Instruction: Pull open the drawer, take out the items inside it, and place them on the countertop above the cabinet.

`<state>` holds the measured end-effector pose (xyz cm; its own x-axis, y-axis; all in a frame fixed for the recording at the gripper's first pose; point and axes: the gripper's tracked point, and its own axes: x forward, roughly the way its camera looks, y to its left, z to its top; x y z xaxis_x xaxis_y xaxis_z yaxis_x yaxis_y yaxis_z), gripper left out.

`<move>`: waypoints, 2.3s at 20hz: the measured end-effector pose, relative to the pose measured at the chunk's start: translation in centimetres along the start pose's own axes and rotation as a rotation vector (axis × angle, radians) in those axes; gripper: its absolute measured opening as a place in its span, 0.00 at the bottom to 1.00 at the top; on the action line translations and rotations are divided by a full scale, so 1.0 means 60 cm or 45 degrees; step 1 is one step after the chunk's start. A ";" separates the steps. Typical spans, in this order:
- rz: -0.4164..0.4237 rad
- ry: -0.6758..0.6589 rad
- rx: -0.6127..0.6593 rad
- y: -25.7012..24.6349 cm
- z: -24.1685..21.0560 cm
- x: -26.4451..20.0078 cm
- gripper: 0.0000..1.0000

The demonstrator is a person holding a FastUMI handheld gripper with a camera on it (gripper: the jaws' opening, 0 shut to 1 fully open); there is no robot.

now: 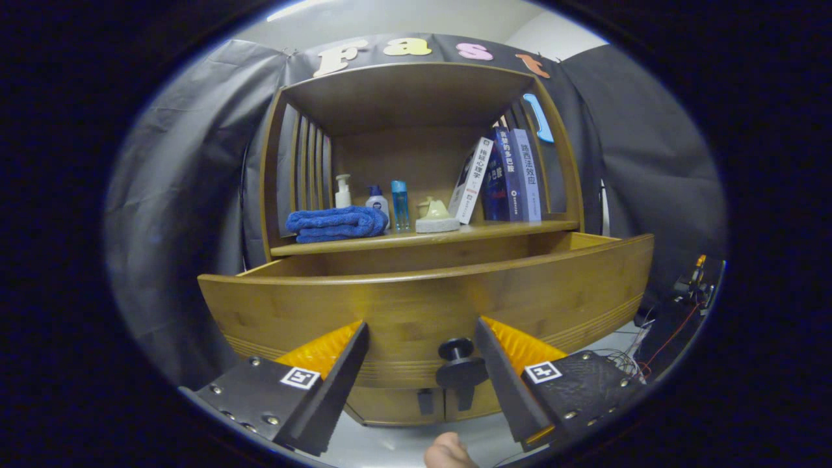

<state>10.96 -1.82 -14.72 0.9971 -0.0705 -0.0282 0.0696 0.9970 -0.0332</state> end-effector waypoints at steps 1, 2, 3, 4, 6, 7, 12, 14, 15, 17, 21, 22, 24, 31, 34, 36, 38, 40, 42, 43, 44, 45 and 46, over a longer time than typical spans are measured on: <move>-0.004 0.005 -0.003 -0.001 0.002 0.006 0.99; -0.003 0.020 0.000 0.000 -0.002 0.013 0.99; 0.001 0.018 0.007 0.001 0.002 0.022 0.99; 0.003 0.028 0.004 0.002 0.001 0.027 0.99; 0.001 0.035 -0.006 0.001 0.003 0.038 0.99; 0.001 0.033 -0.004 0.002 0.003 0.046 0.99; -0.001 0.027 -0.017 0.006 0.005 0.080 0.99; -0.003 0.028 -0.036 0.007 0.004 0.093 0.99; -0.003 0.030 -0.044 0.008 0.005 0.100 0.99; -0.005 0.042 -0.070 0.008 0.003 0.116 0.99; -0.014 0.083 -0.110 0.011 0.001 0.143 0.99; -0.014 0.094 -0.112 0.011 0.003 0.150 0.99; -0.015 0.107 -0.097 0.013 0.002 0.161 0.99; -0.017 0.103 -0.096 0.015 0.003 0.191 0.99; -0.014 0.120 -0.087 0.016 0.004 0.210 0.99; -0.015 0.135 -0.088 0.017 0.005 0.219 0.99; -0.016 0.144 -0.081 0.018 0.005 0.223 0.99; -0.015 0.144 -0.085 0.019 0.006 0.225 0.99; -0.015 0.150 -0.088 0.018 0.006 0.226 0.99; -0.017 0.159 -0.084 0.017 0.004 0.226 0.99; -0.049 0.176 -0.077 0.009 0.002 0.223 0.99; -0.088 0.192 -0.059 -0.002 -0.001 0.216 0.99; -0.092 0.193 -0.025 -0.004 0.000 0.208 0.99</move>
<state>23.39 -2.96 -15.06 0.9734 -0.1474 -0.1756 0.1389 0.9885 -0.0598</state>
